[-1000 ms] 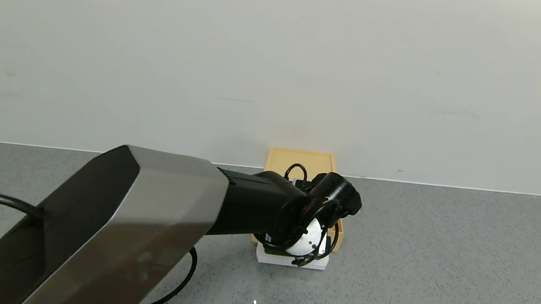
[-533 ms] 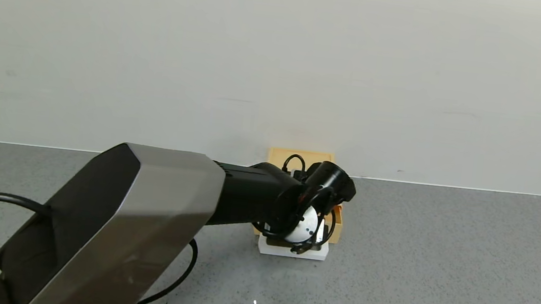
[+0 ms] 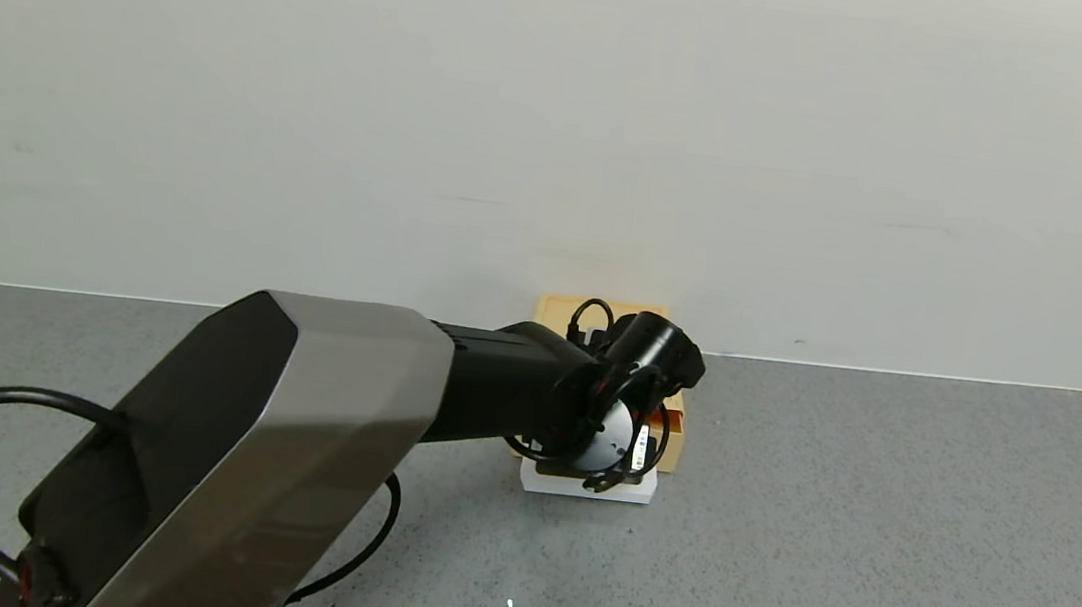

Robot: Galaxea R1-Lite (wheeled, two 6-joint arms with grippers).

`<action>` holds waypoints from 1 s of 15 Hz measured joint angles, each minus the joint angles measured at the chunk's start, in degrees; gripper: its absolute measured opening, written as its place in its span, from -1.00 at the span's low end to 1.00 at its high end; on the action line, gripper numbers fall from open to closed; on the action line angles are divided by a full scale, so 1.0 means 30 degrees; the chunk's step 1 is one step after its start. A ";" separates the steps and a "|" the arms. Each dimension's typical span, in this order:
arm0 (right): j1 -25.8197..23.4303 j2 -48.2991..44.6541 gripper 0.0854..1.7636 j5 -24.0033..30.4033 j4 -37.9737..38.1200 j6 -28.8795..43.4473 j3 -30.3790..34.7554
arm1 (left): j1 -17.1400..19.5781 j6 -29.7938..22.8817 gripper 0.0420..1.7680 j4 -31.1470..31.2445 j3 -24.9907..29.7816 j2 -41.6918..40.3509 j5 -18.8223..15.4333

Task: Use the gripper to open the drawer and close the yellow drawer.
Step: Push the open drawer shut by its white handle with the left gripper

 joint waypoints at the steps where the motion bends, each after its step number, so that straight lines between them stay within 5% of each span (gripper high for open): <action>1: 0.0000 0.0000 0.94 0.0000 -0.0004 0.0000 0.0000 | 0.0061 0.0146 0.94 -0.0020 -0.0126 0.0065 0.0000; 15: 0.0020 0.0000 0.94 0.0008 -0.0004 0.0008 0.0000 | 0.0605 0.1682 0.94 -0.1471 -0.0293 0.0329 0.0110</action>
